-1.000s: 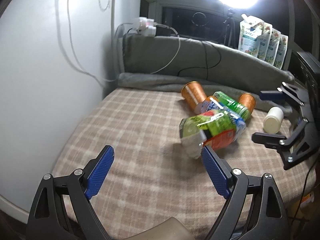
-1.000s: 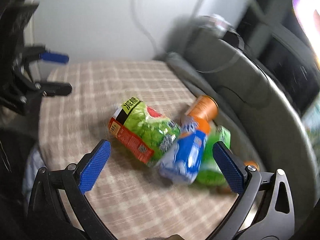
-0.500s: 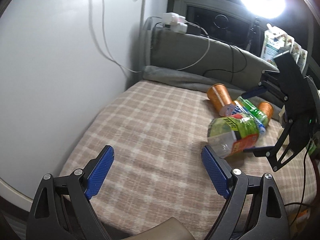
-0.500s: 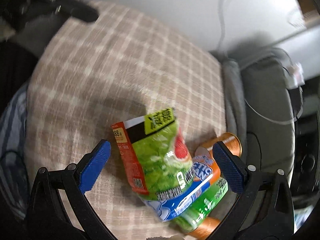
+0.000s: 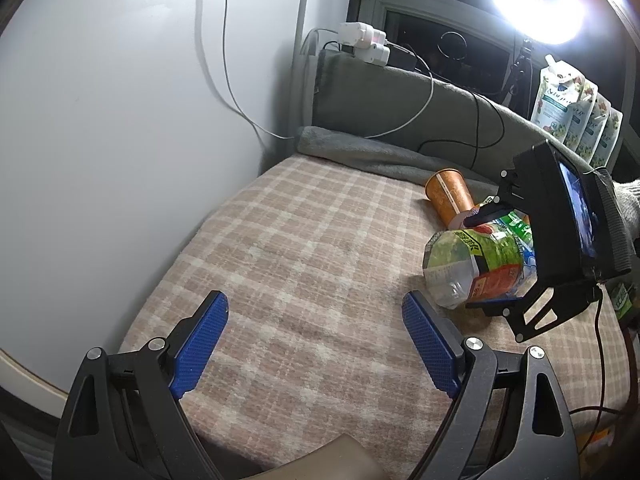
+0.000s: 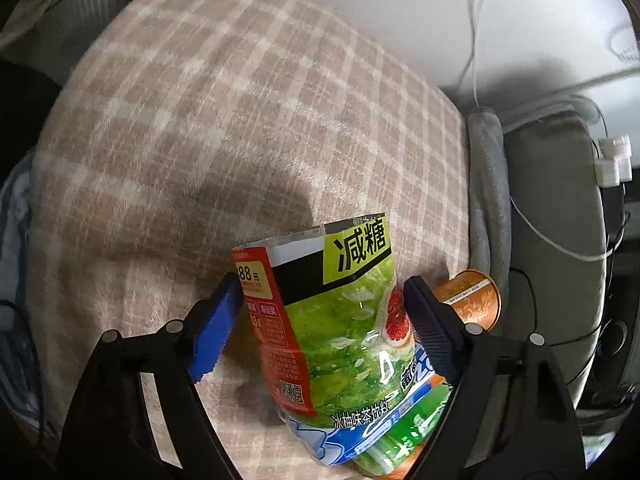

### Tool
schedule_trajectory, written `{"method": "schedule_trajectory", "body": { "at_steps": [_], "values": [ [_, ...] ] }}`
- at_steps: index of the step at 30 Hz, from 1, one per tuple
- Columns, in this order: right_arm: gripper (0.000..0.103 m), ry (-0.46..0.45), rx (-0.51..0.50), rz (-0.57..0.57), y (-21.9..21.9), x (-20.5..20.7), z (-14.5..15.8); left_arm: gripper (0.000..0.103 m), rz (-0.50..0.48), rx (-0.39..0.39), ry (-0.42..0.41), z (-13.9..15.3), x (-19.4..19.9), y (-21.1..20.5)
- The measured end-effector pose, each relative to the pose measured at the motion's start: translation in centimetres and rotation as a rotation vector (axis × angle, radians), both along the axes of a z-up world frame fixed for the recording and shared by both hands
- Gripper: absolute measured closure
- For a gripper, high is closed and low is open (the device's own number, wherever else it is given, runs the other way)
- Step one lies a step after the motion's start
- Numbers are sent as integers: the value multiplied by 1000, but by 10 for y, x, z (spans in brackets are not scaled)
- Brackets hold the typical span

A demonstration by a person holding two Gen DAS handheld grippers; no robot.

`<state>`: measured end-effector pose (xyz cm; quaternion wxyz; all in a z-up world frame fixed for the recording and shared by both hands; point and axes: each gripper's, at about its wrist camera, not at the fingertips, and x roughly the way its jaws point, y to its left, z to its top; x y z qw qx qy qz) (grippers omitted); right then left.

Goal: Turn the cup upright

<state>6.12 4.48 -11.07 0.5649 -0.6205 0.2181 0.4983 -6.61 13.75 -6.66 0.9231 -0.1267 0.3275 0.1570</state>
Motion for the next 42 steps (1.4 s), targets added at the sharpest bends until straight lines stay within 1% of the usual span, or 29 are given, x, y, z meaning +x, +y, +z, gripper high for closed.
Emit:
{"method": "schedule_trajectory", "body": {
  "at_steps": [3, 6, 9, 14, 15, 19, 21, 23, 25, 29, 32, 33, 35, 36, 40, 42],
  "values": [
    [20, 53, 52, -48, -1, 4, 8, 14, -8, 5, -2, 0, -1, -2],
    [20, 125, 122, -103, -5, 9, 20, 14, -11, 11, -7, 1, -2, -4],
    [21, 221, 210, -169, -12, 14, 38, 14, -11, 15, -13, 3, -4, -4],
    [22, 330, 319, -264, -24, 20, 56, 14, -23, 27, -22, 7, -5, -10],
    [22, 365, 351, -292, -30, 22, 61, 14, -28, 30, -25, 8, -5, -11],
    [22, 443, 441, -372, -49, 24, 71, 14, -46, 42, -36, 12, -5, -16],
    [22, 483, 482, -411, -65, 22, 75, 14, -58, 44, -39, 13, -4, -19],
    [22, 547, 536, -481, -88, 19, 78, 14, -71, 47, -40, 13, -2, -22],
    [22, 602, 584, -540, -111, 19, 77, 14, -92, 50, -43, 14, 0, -27],
    [22, 770, 684, -696, -165, 11, 71, 14, -141, 52, -45, 16, 6, -38],
    [22, 873, 750, -805, -204, 5, 64, 14, -181, 56, -48, 17, 13, -51],
    [22, 899, 762, -832, -212, 5, 62, 14, -195, 57, -49, 17, 15, -56],
    [22, 980, 785, -916, -235, 5, 52, 14, -223, 58, -49, 17, 19, -65],
    [22, 1031, 792, -977, -250, 5, 43, 14, -239, 58, -48, 17, 21, -70],
    [22, 1114, 809, -1155, -289, 16, 16, 14, -309, 41, -32, 15, 30, -92],
    [22, 1138, 821, -1220, -303, 24, 6, 14, -345, 19, -18, 14, 34, -102]
  ]
}}
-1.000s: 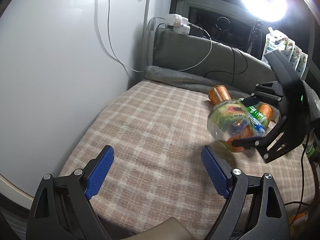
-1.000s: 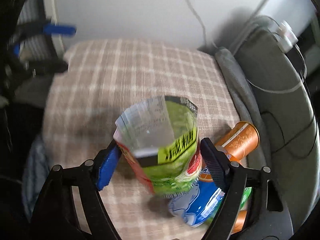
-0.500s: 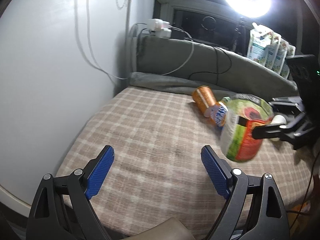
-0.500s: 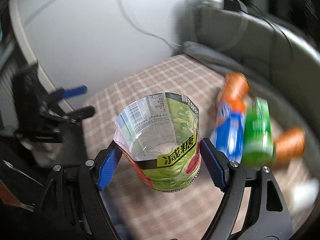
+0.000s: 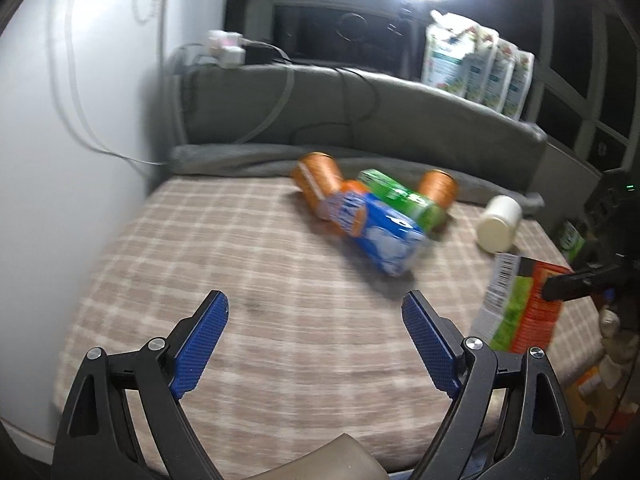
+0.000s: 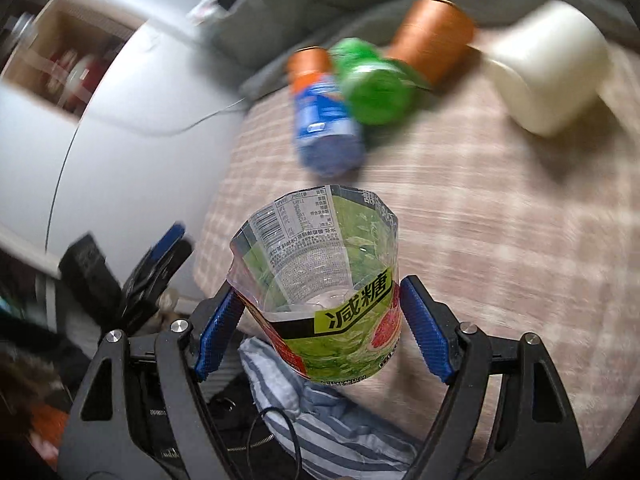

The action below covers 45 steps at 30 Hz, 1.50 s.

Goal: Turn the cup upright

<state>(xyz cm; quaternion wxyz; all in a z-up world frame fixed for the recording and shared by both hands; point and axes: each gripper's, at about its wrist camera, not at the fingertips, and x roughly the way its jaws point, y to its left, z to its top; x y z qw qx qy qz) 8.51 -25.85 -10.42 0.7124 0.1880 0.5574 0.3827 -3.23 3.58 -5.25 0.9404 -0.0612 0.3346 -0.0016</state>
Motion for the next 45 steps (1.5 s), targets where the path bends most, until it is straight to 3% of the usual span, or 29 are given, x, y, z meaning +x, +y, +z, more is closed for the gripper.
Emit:
{"method": "schedule_trajectory", "body": {
  "at_steps": [4, 13, 18, 25, 28, 38, 45],
  "values": [
    [22, 36, 44, -34, -10, 14, -6, 14, -91, -69, 48, 0, 11, -18],
    [20, 2, 29, -45, 7, 40, -9, 14, -247, -143, 140, -2, 42, -62],
    [19, -20, 45, -55, 5, 38, -7, 14, -255, -197, 183, -5, 63, -77],
    [13, -121, 75, -99, -24, 25, 15, 14, -248, -399, 400, -36, 89, -79],
    [13, -157, 75, -135, -38, 24, 22, 14, -246, -439, 411, -35, 90, -79],
    [13, -233, 124, -245, -82, 0, 39, 14, -287, -383, 399, -5, 120, -96],
    [13, -191, 130, -310, -106, -12, 26, 14, -319, -350, 503, -11, 157, -109]
  ]
}}
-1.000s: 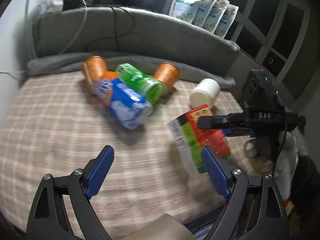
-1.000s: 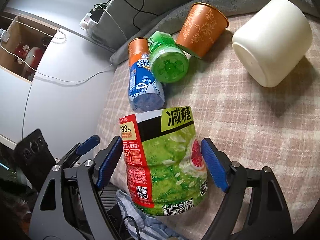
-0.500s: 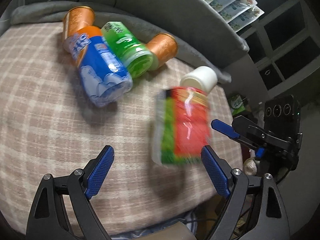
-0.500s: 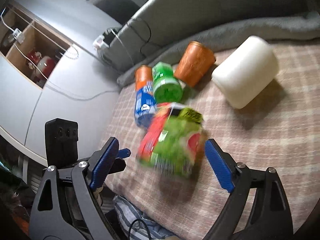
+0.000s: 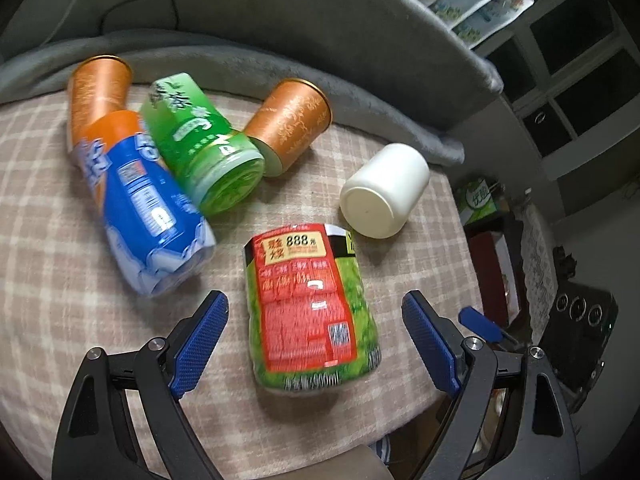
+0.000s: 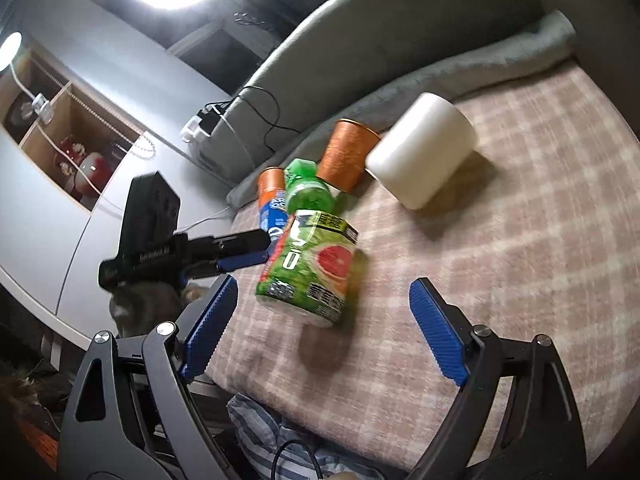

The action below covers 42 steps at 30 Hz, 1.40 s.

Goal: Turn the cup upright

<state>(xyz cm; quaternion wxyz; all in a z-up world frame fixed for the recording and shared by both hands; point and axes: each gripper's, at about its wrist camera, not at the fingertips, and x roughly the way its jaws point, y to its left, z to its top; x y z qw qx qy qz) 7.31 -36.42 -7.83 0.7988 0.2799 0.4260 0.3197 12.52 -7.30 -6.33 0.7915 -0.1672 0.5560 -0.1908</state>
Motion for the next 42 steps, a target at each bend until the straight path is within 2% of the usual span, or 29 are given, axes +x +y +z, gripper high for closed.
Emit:
{"method": "schedule_trajectory", "body": {
  "at_steps": [3, 9, 14, 26, 32, 42],
  "values": [
    [13, 28, -2, -7, -2, 0, -7, 14, -48, 11, 43, -6, 13, -11],
    [13, 19, -16, -2, 3, -1, -8, 14, -85, 62, 86, -17, 24, -23],
    [13, 14, -43, 7, 8, -4, -10, 16, -72, 74, 117, -25, 31, -23],
    [13, 49, -34, -12, 7, -5, -23, 18, -67, 97, 155, -41, 34, -22],
    [13, 9, -66, -21, 7, -12, -15, 20, -68, 104, 113, -35, 30, -22],
    [13, -5, -62, -44, 5, -15, -13, 20, -78, 143, -65, -14, 4, -36]
  ]
}}
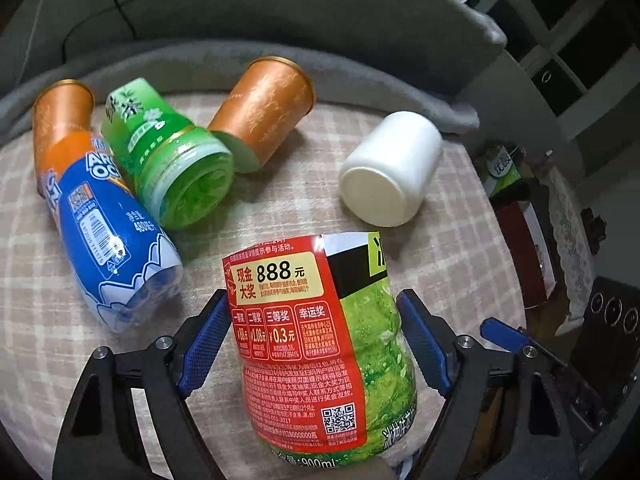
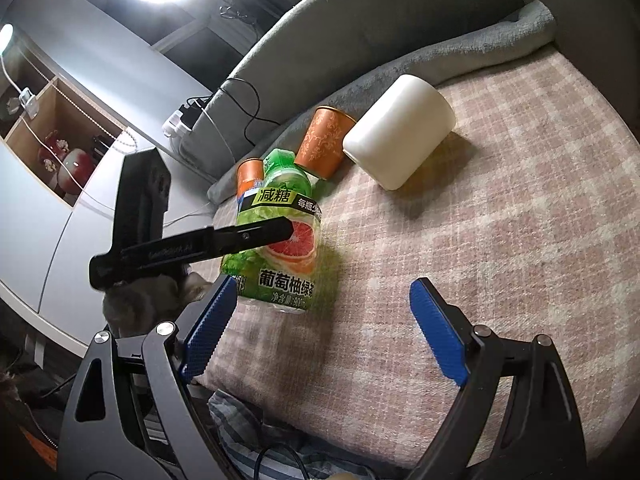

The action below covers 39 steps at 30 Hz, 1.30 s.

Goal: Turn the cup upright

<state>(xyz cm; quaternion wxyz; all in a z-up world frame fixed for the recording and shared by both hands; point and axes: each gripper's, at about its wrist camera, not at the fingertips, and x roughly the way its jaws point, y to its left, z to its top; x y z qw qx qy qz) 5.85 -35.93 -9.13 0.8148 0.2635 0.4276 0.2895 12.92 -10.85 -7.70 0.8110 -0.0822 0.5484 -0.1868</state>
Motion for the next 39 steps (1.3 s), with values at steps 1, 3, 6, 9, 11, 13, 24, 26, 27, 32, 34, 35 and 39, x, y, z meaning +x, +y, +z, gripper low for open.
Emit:
{"method": "schedule_trajectory", "body": {
  "at_steps": [1, 3, 6, 9, 11, 13, 24, 26, 27, 32, 34, 35, 39],
  "values": [
    [13, -6, -5, -7, -1, -1, 1, 20, -4, 7, -19, 2, -2, -3],
    [13, -16, -8, -16, -2, -3, 4, 20, -8, 17, -46, 4, -6, -5],
    [13, -31, -14, -28, -5, -6, 8, 20, -13, 17, -85, 7, -10, -9],
    [13, -35, -14, -41, -7, -8, 10, 21, -15, 22, -145, 14, -15, -12],
    [13, -32, -9, -47, -7, -9, 9, 22, -16, 30, -178, 17, -15, -14],
    [13, -30, -5, -52, -8, -9, 8, 22, -8, 42, -212, 17, -14, -16],
    [13, -21, 5, -72, -10, -11, 5, 22, -17, 166, -332, 17, -19, -29],
    [13, -18, 8, -76, -11, -10, 4, 22, -31, 207, -367, 18, -22, -35],
    [13, -15, 9, -78, -11, -11, 3, 22, -36, 220, -377, 18, -23, -37],
    [13, -7, 12, -86, -13, -11, 2, 22, -74, 271, -414, 15, -28, -49],
    [13, -5, 12, -92, -14, -12, 2, 22, -84, 282, -424, 14, -29, -52],
    [13, -5, 12, -94, -14, -12, 2, 22, -85, 282, -423, 13, -29, -54],
    [13, -2, 12, -101, -16, -12, 1, 22, -89, 279, -417, 12, -29, -56]
  ]
}}
